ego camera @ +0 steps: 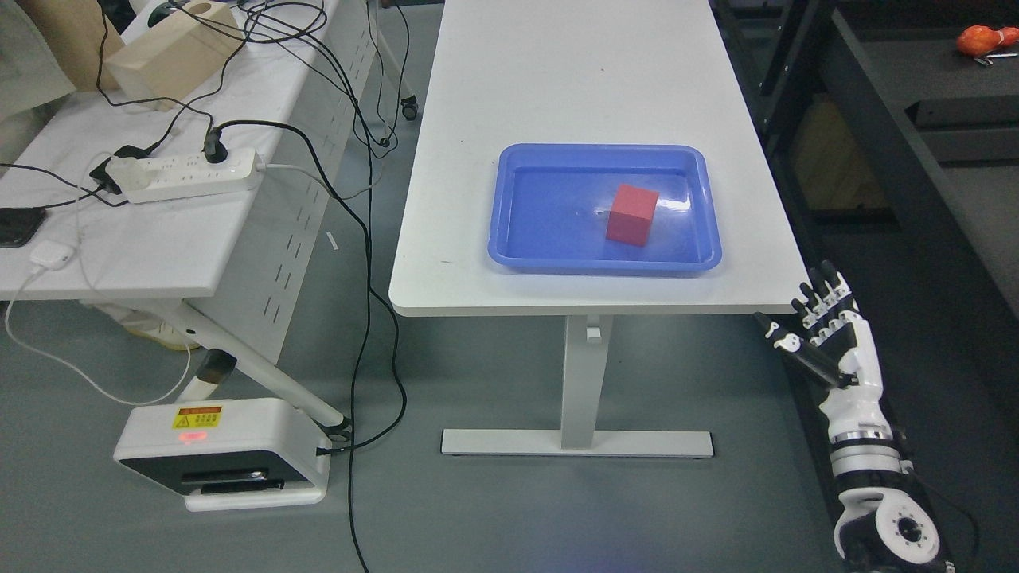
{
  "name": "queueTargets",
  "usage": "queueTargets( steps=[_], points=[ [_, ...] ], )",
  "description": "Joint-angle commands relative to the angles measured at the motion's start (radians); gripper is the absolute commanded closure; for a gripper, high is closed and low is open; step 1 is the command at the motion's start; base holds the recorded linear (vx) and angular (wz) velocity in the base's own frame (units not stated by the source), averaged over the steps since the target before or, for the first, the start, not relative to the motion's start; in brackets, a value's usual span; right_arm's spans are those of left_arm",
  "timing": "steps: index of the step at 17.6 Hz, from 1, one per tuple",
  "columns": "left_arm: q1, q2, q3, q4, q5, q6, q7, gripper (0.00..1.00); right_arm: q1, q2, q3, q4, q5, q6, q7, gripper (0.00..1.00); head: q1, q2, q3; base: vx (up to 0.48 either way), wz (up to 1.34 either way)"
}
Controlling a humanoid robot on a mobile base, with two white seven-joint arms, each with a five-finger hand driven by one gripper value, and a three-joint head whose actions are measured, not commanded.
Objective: Pick pink block from left shelf to tray
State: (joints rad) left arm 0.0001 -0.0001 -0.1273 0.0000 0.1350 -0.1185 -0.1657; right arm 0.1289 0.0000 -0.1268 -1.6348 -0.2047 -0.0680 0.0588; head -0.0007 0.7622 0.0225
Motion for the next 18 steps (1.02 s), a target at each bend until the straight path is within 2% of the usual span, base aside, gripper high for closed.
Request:
queueTargets(
  steps=[1, 3, 7, 8, 12, 18],
  points=[
    [0.02, 0.018, 0.0, -0.017, 0.0, 0.0, 0.0, 0.0, -0.009, -0.017, 0.104, 0.003, -0.004, -0.01, -0.129, 0.0, 0.0, 0.0, 0.0, -0.123, -0.08],
    [0.02, 0.018, 0.0, -0.017, 0.0, 0.0, 0.0, 0.0, -0.008, -0.017, 0.111, 0.003, -0.004, -0.047, -0.108, 0.0, 0.0, 0.0, 0.0, -0.112, -0.09],
    [0.02, 0.018, 0.0, -0.017, 0.0, 0.0, 0.0, 0.0, -0.008, -0.017, 0.124, 0.004, -0.002, -0.043, 0.223, 0.0, 0.0, 0.0, 0.0, -0.074, -0.06],
    [0.02, 0.018, 0.0, -0.017, 0.0, 0.0, 0.0, 0.0, -0.009, -0.017, 0.124, 0.006, -0.002, -0.023, 0.255, 0.0, 0.0, 0.0, 0.0, -0.048, -0.03],
    [0.02, 0.018, 0.0, -0.017, 0.0, 0.0, 0.0, 0.0, -0.011, -0.017, 0.153, 0.01, 0.001, 0.066, 0.272, 0.0, 0.0, 0.0, 0.0, -0.013, 0.0],
    [0.02, 0.018, 0.0, -0.017, 0.0, 0.0, 0.0, 0.0, -0.009, -0.017, 0.145, 0.007, 0.027, 0.025, 0.276, 0.0, 0.0, 0.0, 0.0, 0.003, 0.0]
  ],
)
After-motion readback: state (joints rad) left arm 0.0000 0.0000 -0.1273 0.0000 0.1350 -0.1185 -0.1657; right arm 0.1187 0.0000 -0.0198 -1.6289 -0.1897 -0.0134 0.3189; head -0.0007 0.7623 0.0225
